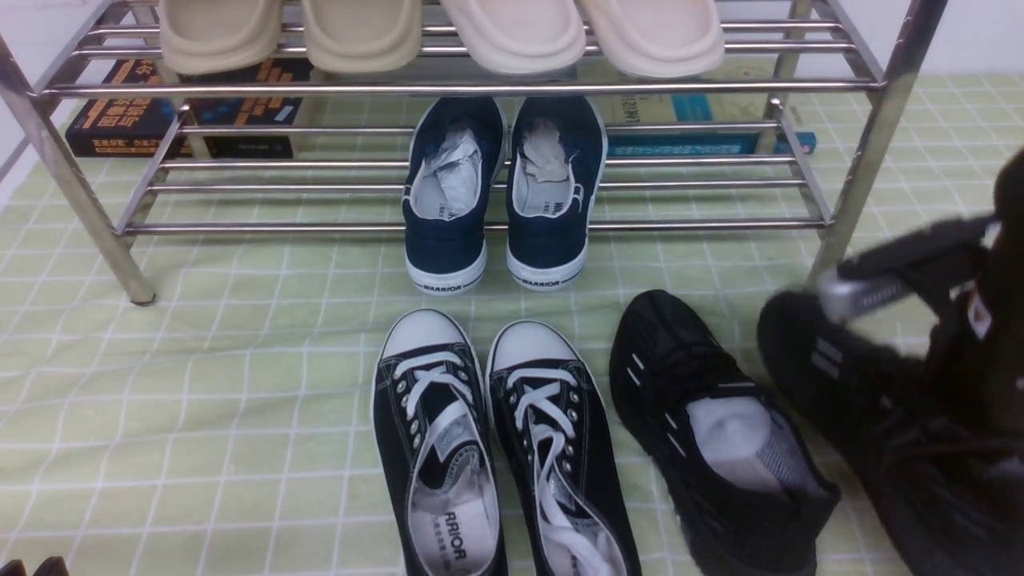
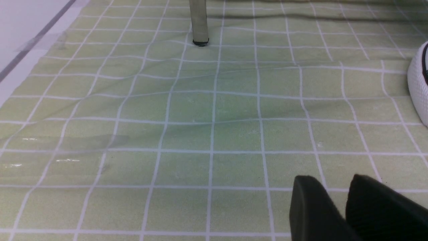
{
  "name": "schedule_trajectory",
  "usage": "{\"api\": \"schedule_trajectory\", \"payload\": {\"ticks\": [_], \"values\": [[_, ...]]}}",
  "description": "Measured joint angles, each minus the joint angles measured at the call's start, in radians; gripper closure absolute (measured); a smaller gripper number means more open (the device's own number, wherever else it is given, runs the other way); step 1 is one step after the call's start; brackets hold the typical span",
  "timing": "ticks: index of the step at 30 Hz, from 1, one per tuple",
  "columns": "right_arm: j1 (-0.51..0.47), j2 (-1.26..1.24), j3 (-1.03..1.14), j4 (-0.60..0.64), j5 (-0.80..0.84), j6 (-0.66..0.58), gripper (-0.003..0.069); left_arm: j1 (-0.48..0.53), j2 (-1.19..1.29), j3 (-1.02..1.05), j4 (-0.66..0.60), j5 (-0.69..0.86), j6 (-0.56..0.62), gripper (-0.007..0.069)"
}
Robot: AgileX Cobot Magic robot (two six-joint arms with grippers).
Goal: Take the shoes off the shelf with your hand from the green coffee tablecloth.
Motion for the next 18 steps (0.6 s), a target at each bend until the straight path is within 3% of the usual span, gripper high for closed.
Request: {"api": "schedule_trajectory", "payload": {"ticks": [7,18], "values": [[0.000,0.032,0.025,-0.012,-0.126,0.014,0.0645,0.000,0.000,0.000,0.000,0.000,0.000,0.0416],[0.000,0.092,-0.010,-0.003,-0.149,0.039,0.0642,0.000,0.000,0.000,0.001,0.000,0.000,0.0410]]}}
